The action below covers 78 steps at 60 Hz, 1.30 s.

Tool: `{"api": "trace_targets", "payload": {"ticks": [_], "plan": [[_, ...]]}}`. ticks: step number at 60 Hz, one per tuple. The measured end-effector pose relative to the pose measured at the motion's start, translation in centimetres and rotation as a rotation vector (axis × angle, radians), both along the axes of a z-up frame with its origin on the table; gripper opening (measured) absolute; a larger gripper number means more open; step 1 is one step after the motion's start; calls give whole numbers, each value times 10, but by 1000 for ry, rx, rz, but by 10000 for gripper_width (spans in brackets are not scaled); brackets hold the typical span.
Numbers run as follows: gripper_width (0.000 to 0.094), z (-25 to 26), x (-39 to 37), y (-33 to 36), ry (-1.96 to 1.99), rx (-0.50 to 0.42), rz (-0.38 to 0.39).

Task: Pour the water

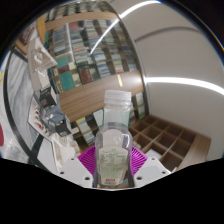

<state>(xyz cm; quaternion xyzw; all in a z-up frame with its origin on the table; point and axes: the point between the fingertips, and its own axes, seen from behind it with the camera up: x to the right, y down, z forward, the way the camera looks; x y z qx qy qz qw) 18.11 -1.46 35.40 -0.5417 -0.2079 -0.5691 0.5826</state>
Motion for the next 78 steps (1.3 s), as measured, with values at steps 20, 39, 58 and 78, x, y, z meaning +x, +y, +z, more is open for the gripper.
{"api": "trace_targets", "payload": {"ticks": [20,39,58,78], "plan": [[405,-91,-277,52,-1040,-185,263],[408,-117,-316,51,-1097,-209,317],[406,-8,-253,13,220,-72,527],[406,-189,-190,30,1112,-308,476]]}}
